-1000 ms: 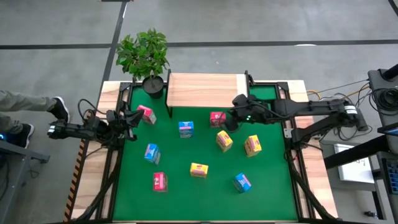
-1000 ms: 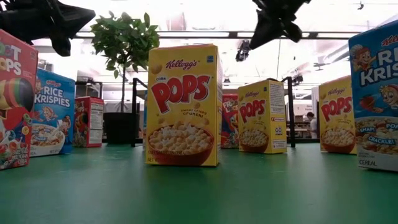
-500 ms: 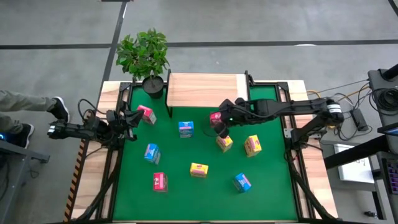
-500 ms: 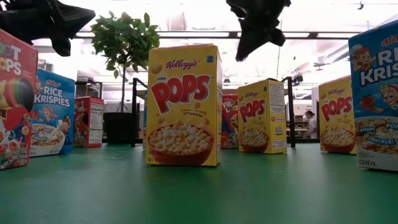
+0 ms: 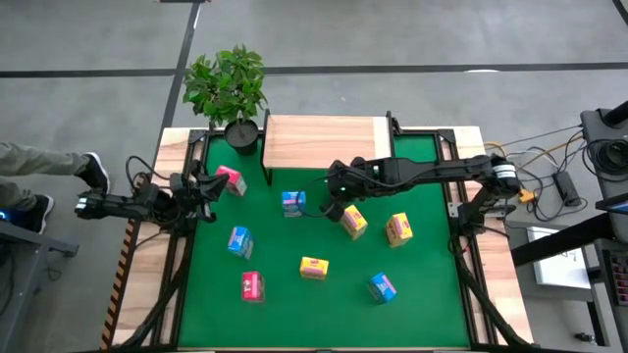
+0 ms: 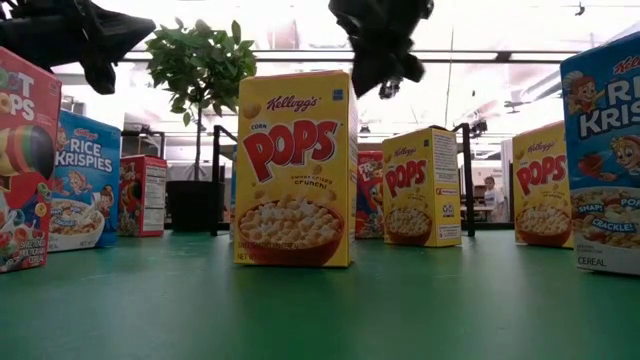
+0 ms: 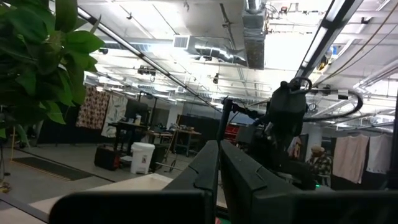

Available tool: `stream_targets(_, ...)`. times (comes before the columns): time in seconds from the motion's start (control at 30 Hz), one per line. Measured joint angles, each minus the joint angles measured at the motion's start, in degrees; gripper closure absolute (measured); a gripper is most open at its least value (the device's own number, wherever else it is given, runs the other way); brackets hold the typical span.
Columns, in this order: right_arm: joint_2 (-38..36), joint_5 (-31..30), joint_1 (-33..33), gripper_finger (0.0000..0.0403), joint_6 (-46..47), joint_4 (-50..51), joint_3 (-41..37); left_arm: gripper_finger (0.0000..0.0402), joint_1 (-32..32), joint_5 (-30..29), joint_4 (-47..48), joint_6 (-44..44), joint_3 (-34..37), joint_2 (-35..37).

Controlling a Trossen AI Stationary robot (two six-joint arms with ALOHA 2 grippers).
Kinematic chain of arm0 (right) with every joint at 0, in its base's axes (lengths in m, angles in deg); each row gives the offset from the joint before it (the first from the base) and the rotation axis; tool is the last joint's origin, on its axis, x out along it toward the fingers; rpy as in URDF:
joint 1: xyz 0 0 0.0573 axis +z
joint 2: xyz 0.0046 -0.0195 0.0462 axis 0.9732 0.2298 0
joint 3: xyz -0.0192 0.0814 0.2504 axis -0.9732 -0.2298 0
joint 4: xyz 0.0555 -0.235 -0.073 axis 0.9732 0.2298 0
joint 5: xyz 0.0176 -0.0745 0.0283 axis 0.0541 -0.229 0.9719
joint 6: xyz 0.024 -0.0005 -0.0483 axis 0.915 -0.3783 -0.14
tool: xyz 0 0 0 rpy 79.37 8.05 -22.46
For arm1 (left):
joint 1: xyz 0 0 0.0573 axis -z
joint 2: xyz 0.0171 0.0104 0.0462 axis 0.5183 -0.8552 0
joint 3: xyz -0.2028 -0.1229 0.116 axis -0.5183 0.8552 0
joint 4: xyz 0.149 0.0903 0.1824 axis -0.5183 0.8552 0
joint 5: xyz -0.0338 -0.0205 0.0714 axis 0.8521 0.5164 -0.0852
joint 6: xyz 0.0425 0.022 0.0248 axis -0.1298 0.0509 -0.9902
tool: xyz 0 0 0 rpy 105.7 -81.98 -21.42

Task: Stack cereal on shelf
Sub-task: Put the middle blue cereal box on the shelf

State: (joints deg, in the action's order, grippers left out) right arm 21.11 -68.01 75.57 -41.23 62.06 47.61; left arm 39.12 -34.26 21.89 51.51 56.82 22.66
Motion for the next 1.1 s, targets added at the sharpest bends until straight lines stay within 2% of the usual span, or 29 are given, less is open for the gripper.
stream_targets(0.3,5.31,-0.03,0.0,0.0393,-11.73,0.01,8.36,0.0402,-0.01,0.0,-0.15,-0.07,0.0,-0.01)
stream_targets(0.43,7.82,-0.01,0.0,0.0377,-14.02,-0.03,11.99,0.0402,0.0,0.0,-0.15,-0.11,0.0,-0.01)
stream_targets(0.57,9.87,-0.01,0.0,0.0331,-16.7,-0.02,14.54,0.0402,0.0,0.0,-0.09,-0.15,0.0,0.0)
stream_targets(0.9,13.16,0.34,-0.01,0.018,-30.68,-4.51,15.32,0.0402,-0.02,0.0,0.13,-0.2,0.0,0.01)
stream_targets(0.97,13.86,3.31,-0.02,0.0156,-36.11,-6.06,15.32,0.0402,0.0,0.0,0.26,-0.2,0.0,-0.01)
stream_targets(1.1,16.48,9.48,-0.39,0.0122,-39.51,-9.61,15.32,0.0402,-0.01,0.0,0.31,-0.2,0.0,0.01)
